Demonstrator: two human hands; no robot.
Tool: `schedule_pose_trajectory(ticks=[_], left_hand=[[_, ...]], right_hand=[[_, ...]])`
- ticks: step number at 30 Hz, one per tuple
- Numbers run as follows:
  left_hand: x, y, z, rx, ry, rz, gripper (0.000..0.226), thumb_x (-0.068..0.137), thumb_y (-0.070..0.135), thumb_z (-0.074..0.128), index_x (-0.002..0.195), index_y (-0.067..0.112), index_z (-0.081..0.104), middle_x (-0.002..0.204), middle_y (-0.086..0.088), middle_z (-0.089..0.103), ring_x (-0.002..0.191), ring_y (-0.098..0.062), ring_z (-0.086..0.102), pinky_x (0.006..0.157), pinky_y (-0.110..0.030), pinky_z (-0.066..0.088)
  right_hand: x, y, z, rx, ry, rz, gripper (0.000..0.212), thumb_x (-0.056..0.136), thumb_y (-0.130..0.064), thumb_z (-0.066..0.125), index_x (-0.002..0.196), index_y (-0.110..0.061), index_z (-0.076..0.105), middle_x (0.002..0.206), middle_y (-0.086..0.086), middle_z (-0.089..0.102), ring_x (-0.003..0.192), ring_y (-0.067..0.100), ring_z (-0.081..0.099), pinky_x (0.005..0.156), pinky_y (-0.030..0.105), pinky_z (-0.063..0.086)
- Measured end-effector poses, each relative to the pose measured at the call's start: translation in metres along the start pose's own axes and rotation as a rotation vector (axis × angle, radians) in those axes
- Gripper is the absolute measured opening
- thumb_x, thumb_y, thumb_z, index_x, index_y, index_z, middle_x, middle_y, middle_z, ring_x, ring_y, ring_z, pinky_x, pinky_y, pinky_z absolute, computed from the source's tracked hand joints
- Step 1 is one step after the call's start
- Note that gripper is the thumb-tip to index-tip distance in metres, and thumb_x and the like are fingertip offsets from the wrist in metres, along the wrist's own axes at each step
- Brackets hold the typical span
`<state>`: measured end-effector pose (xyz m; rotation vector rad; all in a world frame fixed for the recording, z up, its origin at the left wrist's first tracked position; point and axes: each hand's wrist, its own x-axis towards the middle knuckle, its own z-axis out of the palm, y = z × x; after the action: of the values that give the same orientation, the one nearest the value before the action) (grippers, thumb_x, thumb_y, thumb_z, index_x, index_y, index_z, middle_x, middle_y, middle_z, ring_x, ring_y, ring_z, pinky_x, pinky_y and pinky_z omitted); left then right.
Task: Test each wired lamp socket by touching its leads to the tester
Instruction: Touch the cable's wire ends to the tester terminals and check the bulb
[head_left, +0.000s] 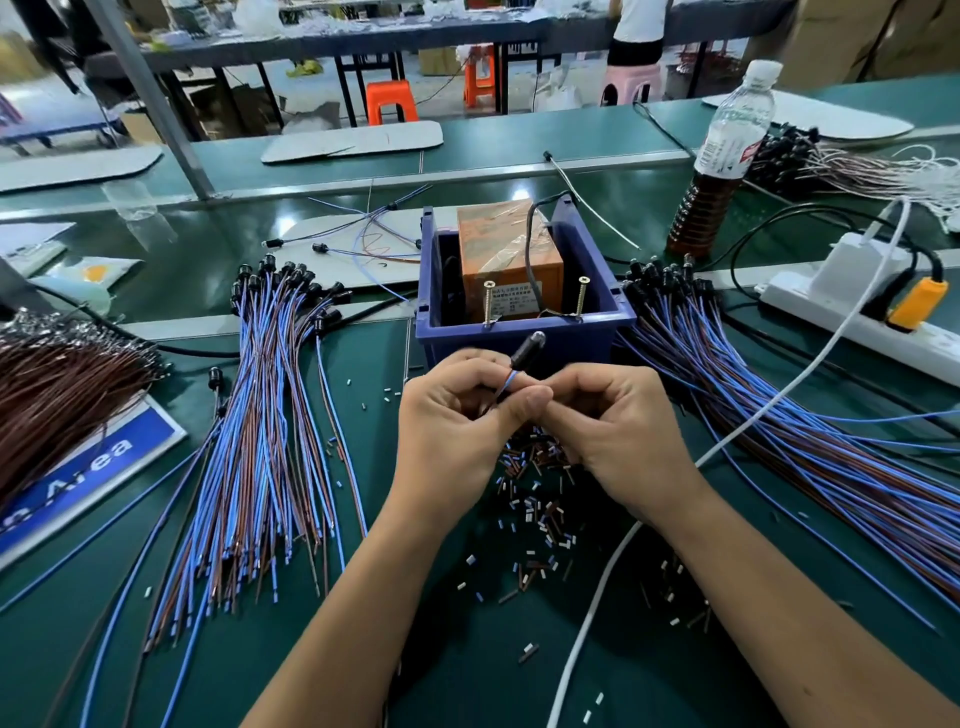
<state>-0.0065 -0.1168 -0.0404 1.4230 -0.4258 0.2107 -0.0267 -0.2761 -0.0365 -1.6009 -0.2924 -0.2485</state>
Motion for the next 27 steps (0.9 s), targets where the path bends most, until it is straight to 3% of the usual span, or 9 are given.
schedule_pose_trajectory(ticks=[5, 11, 15, 20, 24, 27], left_hand=[[-0.003, 0.001, 0.004, -0.074, -0.004, 0.012, 0.007, 0.081, 0.014, 0.079, 0.083, 0.012, 0.073, 0.089, -0.003, 0.073, 0.083, -0.015, 0.069, 0.081, -0.03, 0.059], [-0.003, 0.002, 0.006, -0.092, 0.038, 0.007, 0.009, 0.087, 0.015, 0.075, 0.09, 0.007, 0.073, 0.087, 0.001, 0.075, 0.081, -0.01, 0.069, 0.078, -0.023, 0.056], [-0.001, 0.003, 0.002, -0.146, 0.148, -0.067, 0.012, 0.087, 0.024, 0.075, 0.091, 0.013, 0.075, 0.084, 0.004, 0.074, 0.062, 0.0, 0.06, 0.061, -0.01, 0.047], [-0.005, 0.004, 0.011, -0.134, 0.082, -0.034, 0.013, 0.086, 0.022, 0.074, 0.092, 0.012, 0.073, 0.084, 0.006, 0.074, 0.079, -0.005, 0.068, 0.077, -0.021, 0.056], [-0.005, 0.006, 0.011, -0.144, 0.09, -0.036, 0.015, 0.081, 0.022, 0.079, 0.091, 0.011, 0.074, 0.087, 0.005, 0.077, 0.081, -0.004, 0.071, 0.077, -0.018, 0.056], [-0.006, 0.007, 0.01, -0.13, 0.063, -0.045, 0.013, 0.08, 0.011, 0.081, 0.092, 0.012, 0.077, 0.093, -0.002, 0.079, 0.084, -0.011, 0.074, 0.078, -0.02, 0.056]], right_hand=[[0.001, 0.003, 0.005, 0.097, 0.033, 0.041, 0.011, 0.087, -0.019, 0.079, 0.079, -0.013, 0.078, 0.048, -0.006, 0.051, 0.043, 0.007, 0.038, 0.043, 0.018, 0.029], [0.001, 0.007, 0.001, 0.121, -0.015, -0.064, 0.008, 0.089, -0.01, 0.078, 0.091, -0.002, 0.079, 0.06, -0.011, 0.066, 0.052, -0.002, 0.054, 0.054, 0.01, 0.042], [0.002, 0.011, 0.001, 0.093, 0.006, -0.101, 0.009, 0.09, -0.005, 0.078, 0.096, 0.001, 0.079, 0.067, -0.014, 0.071, 0.057, -0.003, 0.062, 0.058, 0.007, 0.045], [0.002, 0.013, 0.006, 0.125, -0.02, -0.111, 0.01, 0.093, 0.0, 0.074, 0.102, 0.004, 0.077, 0.072, -0.013, 0.072, 0.06, -0.003, 0.063, 0.06, 0.008, 0.047], [0.002, 0.013, 0.005, 0.155, -0.003, -0.11, 0.011, 0.093, -0.005, 0.075, 0.1, 0.003, 0.078, 0.079, -0.005, 0.075, 0.067, 0.001, 0.067, 0.065, 0.011, 0.05], [0.002, 0.012, 0.003, 0.145, 0.029, -0.098, 0.011, 0.093, -0.009, 0.075, 0.099, 0.0, 0.079, 0.081, -0.001, 0.077, 0.07, 0.003, 0.068, 0.067, 0.014, 0.051]])
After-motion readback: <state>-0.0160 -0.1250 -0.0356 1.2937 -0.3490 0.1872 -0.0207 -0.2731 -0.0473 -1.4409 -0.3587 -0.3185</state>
